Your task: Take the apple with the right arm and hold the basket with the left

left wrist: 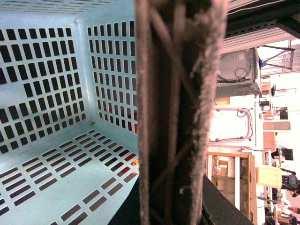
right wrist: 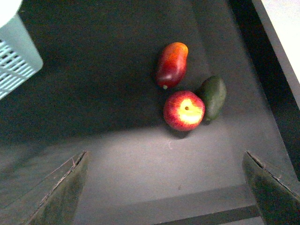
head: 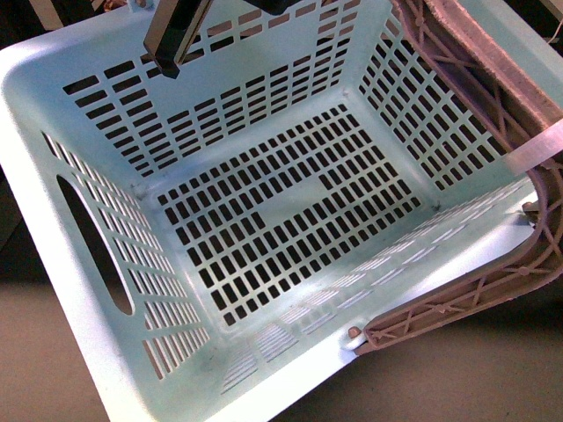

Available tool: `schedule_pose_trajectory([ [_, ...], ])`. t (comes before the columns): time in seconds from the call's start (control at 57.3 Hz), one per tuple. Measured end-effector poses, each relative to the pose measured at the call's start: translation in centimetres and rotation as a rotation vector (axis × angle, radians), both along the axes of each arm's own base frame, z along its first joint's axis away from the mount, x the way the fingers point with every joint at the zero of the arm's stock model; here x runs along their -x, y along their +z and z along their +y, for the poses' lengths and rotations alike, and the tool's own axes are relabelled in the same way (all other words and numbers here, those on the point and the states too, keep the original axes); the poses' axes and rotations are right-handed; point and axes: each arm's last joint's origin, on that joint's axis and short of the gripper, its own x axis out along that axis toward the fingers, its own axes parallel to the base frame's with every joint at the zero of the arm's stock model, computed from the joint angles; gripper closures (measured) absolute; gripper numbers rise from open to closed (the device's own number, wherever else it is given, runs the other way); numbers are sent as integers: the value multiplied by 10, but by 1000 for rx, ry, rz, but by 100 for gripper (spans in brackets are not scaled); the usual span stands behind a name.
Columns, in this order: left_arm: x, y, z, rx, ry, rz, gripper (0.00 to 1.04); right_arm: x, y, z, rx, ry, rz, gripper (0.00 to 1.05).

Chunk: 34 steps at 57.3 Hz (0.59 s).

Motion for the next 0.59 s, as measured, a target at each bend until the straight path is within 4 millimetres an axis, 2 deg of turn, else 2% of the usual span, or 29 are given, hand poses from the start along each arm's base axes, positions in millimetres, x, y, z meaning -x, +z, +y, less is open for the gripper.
schedule_pose_trajectory([
  [0.174, 0, 0, 0, 1, -2, 1, 98, -42, -26, -34, -63, -118, 51, 9],
  [0.279, 0, 0, 0, 1, -1, 0, 98, -71, -65, -50, -106, -188, 138, 9],
  [0.401, 0, 0, 0, 1, -2, 1, 98, -92, -107, -51, -175, -255, 240, 9],
  [0.593, 0, 0, 0, 1, -2, 1, 98, -108, -125, -50, -228, -303, 255, 9],
])
